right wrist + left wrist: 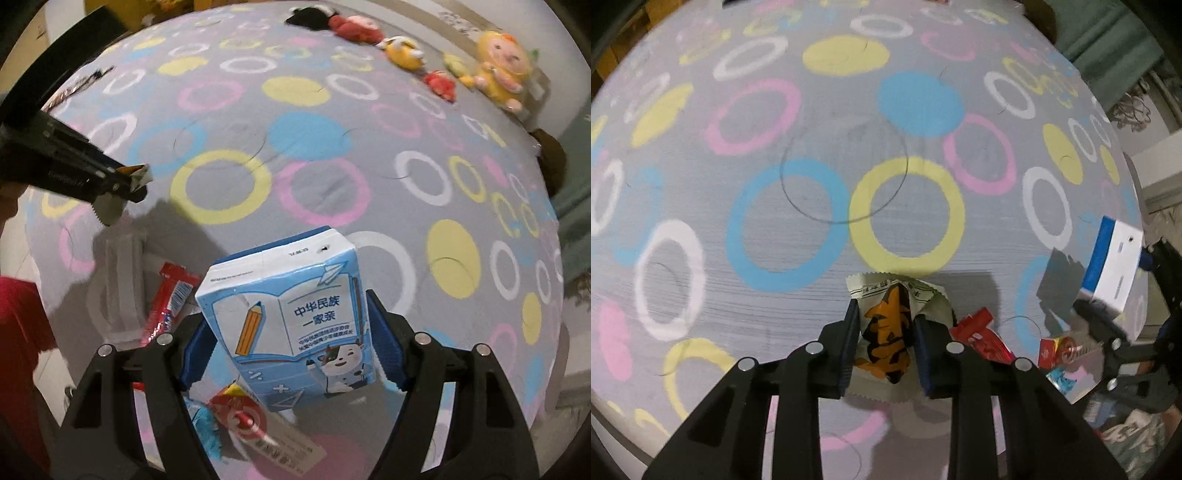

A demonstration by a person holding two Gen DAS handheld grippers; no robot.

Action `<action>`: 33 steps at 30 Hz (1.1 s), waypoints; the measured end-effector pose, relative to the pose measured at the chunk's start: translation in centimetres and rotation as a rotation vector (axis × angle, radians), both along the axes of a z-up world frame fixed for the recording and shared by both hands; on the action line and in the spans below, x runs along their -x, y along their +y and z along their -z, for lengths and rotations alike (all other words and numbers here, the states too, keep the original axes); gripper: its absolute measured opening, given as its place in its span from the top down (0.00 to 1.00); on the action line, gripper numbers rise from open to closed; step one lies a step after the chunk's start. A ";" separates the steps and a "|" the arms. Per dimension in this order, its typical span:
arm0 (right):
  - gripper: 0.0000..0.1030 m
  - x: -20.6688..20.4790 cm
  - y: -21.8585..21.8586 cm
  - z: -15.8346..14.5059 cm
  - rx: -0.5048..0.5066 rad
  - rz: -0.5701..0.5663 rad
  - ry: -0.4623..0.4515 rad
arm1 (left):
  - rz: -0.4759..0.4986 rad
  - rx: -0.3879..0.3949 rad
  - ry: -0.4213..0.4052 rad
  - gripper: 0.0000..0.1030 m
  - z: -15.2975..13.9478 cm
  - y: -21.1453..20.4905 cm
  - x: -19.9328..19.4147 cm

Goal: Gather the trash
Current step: 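Lift the snack packet and milk carton off the bed toward the bag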

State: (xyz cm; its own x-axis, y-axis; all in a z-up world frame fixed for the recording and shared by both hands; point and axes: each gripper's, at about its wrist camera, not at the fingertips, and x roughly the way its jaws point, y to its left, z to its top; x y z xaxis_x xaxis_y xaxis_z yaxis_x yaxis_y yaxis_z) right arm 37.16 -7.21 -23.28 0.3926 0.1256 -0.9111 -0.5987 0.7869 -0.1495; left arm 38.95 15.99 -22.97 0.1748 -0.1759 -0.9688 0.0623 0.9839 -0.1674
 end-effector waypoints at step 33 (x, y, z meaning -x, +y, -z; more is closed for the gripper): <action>0.30 27.7 -5.7 -16.7 -0.133 0.232 -0.219 | 0.239 -0.133 -0.306 0.74 -13.0 -16.4 27.2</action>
State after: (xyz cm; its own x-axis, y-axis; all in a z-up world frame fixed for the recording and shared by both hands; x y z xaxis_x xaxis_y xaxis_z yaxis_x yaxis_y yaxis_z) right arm 9.50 -12.93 -6.57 0.6094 0.1218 -0.7835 -0.3664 0.9195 -0.1420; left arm 11.74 -0.42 -9.96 0.4278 -0.1236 -0.8954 0.3192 0.9474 0.0217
